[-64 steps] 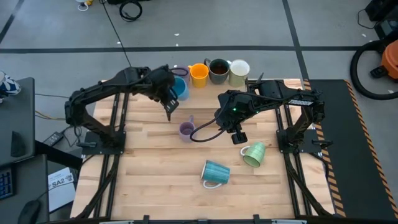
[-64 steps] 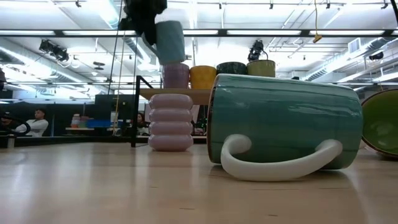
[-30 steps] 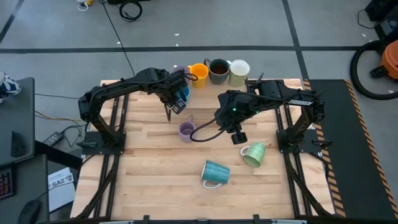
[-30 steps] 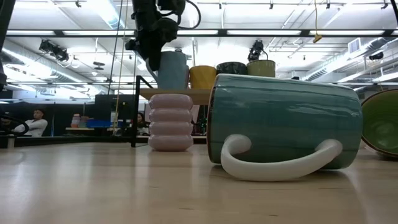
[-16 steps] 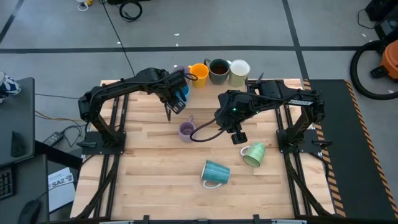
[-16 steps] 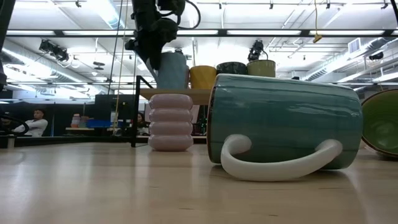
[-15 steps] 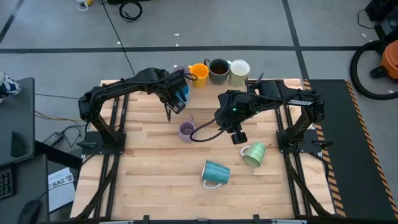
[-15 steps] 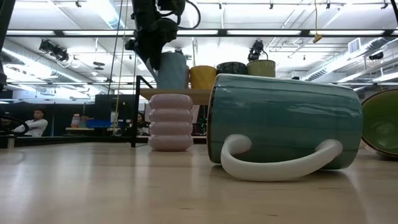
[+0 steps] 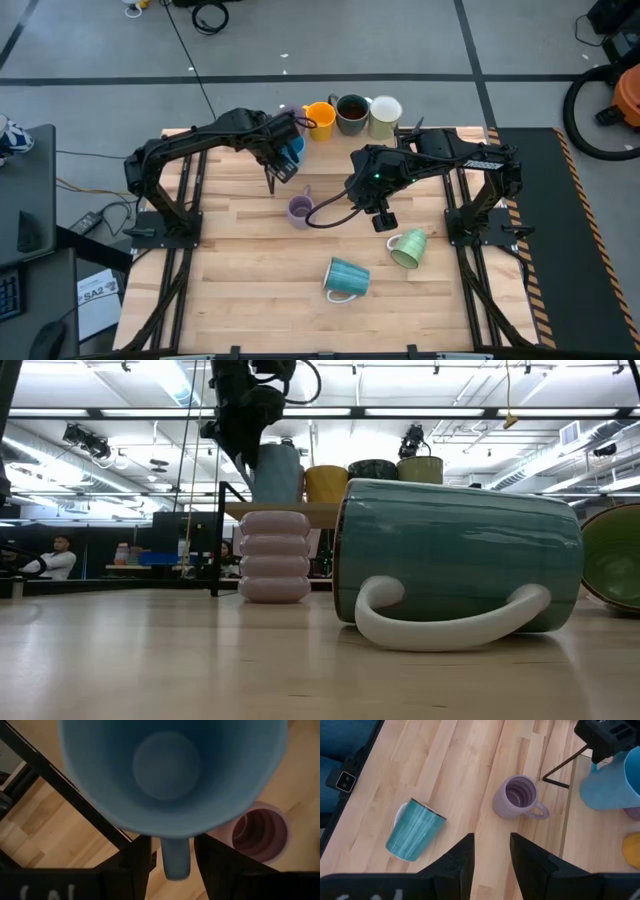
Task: Place coffee mugs
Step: Put the light blue mug on the shelf, then put the violet mug on the shelf
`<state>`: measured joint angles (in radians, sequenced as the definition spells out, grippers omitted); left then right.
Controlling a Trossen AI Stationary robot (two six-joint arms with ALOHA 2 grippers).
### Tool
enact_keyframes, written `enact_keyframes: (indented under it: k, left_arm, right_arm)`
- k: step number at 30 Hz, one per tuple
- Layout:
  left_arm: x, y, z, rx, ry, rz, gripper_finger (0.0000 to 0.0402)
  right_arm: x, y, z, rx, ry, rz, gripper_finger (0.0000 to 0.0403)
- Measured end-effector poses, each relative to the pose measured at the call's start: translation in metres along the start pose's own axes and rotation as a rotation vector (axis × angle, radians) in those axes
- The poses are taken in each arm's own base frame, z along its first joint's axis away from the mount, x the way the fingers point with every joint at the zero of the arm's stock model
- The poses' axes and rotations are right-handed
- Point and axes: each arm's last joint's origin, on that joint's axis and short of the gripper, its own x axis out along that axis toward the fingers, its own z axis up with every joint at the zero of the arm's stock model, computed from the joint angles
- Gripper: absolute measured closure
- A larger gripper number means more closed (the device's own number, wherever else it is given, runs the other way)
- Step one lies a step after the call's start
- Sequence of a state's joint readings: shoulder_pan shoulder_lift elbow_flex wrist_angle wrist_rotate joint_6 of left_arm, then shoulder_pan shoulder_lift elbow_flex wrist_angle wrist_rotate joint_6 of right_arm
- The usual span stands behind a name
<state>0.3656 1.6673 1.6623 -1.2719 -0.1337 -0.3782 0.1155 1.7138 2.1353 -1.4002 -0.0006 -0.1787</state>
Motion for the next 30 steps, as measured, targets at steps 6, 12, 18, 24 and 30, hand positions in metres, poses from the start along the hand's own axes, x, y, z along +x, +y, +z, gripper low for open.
enact_keyframes:
  k: [6, 12, 18, 24, 30]
  left_arm:
    - [-0.019, -0.002, -0.009, 0.025, -0.041, -0.024, 0.0246]
    - [-0.044, -0.018, -0.028, 0.099, -0.099, -0.080, 0.0246]
    - [-0.064, -0.048, -0.058, 0.234, -0.136, -0.085, 0.0246]
    - [-0.074, -0.074, -0.088, 0.316, -0.162, -0.063, 0.0246]
    - [-0.055, -0.097, -0.124, 0.387, -0.119, -0.007, 0.0246]
  right_arm:
    - [0.000, 0.000, 0.000, 0.000, 0.005, 0.001, 0.0272]
    - [0.000, 0.003, 0.000, -0.003, 0.007, 0.007, 0.0272]
    - [0.006, 0.018, 0.000, 0.009, 0.029, 0.035, 0.0273]
    - [0.027, 0.034, -0.004, 0.009, 0.090, 0.057, 0.0273]
    - [0.050, 0.042, -0.012, 0.036, 0.153, -0.007, 0.0273]
